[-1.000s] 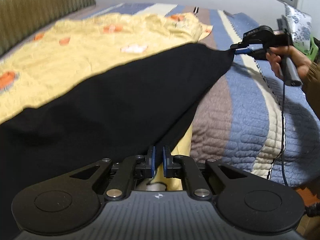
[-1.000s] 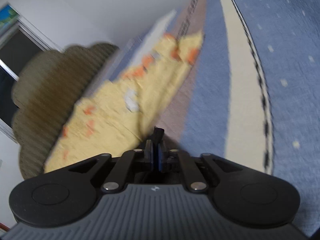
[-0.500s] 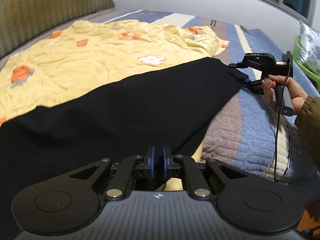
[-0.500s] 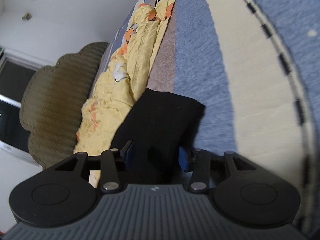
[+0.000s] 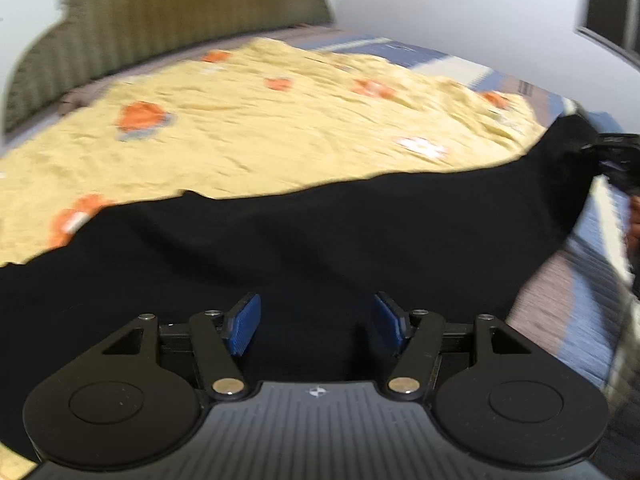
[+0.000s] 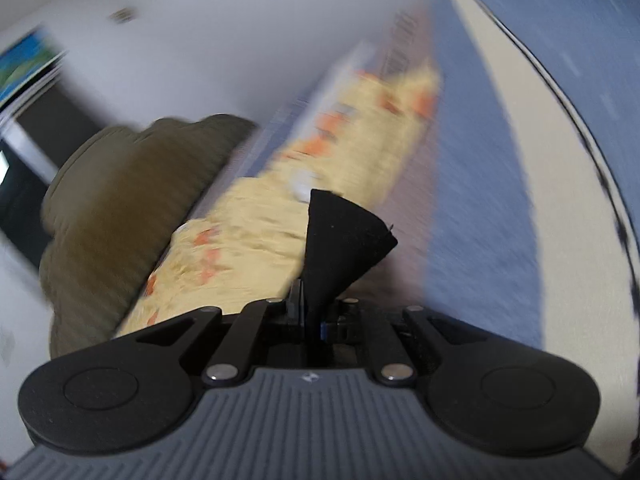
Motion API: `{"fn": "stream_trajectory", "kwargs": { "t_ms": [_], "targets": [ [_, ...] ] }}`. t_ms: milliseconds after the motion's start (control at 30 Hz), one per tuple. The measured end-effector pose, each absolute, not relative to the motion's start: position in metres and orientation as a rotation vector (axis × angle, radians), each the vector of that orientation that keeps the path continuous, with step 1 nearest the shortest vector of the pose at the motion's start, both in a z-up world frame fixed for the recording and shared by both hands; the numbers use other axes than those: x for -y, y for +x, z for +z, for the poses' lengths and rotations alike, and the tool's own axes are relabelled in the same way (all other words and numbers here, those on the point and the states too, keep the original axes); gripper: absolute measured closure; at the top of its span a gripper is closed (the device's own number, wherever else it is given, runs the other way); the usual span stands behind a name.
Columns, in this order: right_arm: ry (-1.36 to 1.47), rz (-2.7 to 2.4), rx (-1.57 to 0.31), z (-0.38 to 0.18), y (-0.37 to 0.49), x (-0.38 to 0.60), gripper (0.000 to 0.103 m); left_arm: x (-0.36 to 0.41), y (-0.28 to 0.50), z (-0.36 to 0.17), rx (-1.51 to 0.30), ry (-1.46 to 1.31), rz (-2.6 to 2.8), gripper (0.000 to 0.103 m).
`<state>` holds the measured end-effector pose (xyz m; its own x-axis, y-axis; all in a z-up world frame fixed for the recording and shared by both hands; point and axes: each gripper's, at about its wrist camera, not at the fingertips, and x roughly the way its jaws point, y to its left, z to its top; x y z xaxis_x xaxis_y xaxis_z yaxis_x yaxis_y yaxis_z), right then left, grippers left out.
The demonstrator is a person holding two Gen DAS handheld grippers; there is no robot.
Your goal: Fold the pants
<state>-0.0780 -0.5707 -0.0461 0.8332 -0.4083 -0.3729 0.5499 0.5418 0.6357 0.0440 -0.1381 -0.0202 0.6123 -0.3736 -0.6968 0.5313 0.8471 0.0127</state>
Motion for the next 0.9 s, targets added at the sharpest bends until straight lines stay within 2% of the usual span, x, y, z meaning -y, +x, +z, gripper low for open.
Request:
{"fn": "stream_trajectory", "kwargs": {
  "t_ms": [200, 433, 500, 567, 600, 700, 733, 800, 900],
  "targets": [
    [0.318, -0.405, -0.232, 0.004, -0.036, 0.463, 0.095, 0.115, 0.055, -0.014, -0.691, 0.193, -0.337, 0.042],
    [-0.051, -0.043, -0.382, -0.029, 0.002, 0.306, 0.092, 0.084, 0.073, -0.010, -0.691, 0.131, -0.198, 0.042],
    [-0.129, 0.028, -0.431, -0.042, 0.002, 0.274, 0.080, 0.081, 0.075, -0.010, -0.699, 0.121, -0.195, 0.042],
    [-0.200, 0.064, -0.439, -0.046, -0.005, 0.254, 0.052, 0.080, 0.076, -0.011, -0.700, 0.118, -0.199, 0.042],
    [-0.213, 0.088, -0.430, -0.043, -0.011, 0.250, 0.048, 0.080, 0.076, -0.011, -0.698, 0.119, -0.201, 0.042],
    [-0.192, 0.192, -0.384, -0.020, -0.030, 0.254, 0.046, 0.083, 0.075, -0.014, -0.687, 0.111, -0.213, 0.041],
    [-0.170, 0.222, -0.360, -0.008, -0.036, 0.259, 0.047, 0.083, 0.077, -0.015, -0.686, 0.103, -0.222, 0.033],
    [-0.144, 0.226, -0.309, 0.011, -0.036, 0.271, 0.047, 0.084, 0.079, -0.019, -0.686, 0.091, -0.242, 0.025],
    [-0.156, 0.183, -0.273, 0.034, -0.017, 0.286, 0.047, 0.088, 0.083, -0.022, -0.681, 0.100, -0.276, 0.025]
  ]
}}
